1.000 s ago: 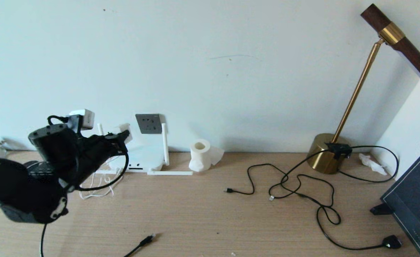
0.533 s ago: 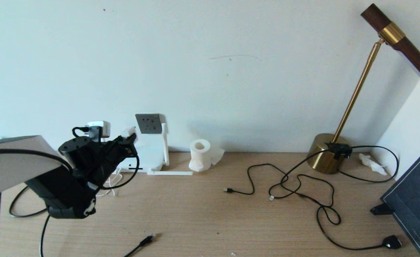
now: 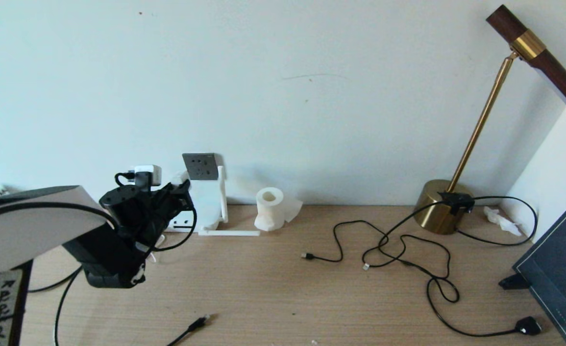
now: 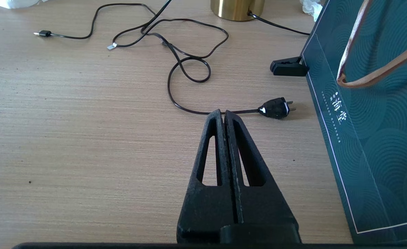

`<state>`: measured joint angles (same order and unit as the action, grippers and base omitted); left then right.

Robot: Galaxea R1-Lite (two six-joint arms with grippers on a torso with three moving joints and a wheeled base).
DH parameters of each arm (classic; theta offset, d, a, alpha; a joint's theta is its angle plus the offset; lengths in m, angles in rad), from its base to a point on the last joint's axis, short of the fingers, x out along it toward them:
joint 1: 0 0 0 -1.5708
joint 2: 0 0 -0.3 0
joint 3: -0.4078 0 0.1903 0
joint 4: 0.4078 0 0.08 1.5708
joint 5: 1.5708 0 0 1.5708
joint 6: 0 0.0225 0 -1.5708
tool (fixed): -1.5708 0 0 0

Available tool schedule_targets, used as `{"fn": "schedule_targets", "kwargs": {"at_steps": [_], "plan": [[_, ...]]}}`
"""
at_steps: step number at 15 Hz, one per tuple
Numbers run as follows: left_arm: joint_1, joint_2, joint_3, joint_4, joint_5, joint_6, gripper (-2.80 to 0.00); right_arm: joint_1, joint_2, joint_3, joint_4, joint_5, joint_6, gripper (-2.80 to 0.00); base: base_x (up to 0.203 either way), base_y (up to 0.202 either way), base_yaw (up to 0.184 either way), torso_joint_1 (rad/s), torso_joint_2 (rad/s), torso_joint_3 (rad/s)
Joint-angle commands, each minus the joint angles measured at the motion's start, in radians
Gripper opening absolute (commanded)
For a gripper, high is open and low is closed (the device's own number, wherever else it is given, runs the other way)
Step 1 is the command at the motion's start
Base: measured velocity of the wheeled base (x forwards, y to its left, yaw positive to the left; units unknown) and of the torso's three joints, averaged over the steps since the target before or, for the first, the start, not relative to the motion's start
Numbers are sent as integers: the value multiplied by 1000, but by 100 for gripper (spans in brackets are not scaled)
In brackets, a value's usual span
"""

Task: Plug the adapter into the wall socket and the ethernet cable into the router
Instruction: Align plug and socket

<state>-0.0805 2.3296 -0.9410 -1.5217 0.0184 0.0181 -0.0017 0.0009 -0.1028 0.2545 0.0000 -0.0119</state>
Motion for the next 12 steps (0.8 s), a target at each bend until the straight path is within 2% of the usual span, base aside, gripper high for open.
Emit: {"fn": "schedule_targets", "kwargs": {"at_steps": [1,7,12], "plan": [[-18,45,-52,-8,11,3,-280,0,1,0,2,1,-2,-280,0,0,0,0,0,0],[-27,96,-133,-8,49,14,-280,0,1,0,2,1,-2,-280,0,0,0,0,0,0],[-27,99,-174,-8,51,16,-280,0,1,1,2,0,0,-280,0,0,0,0,0,0]]}}
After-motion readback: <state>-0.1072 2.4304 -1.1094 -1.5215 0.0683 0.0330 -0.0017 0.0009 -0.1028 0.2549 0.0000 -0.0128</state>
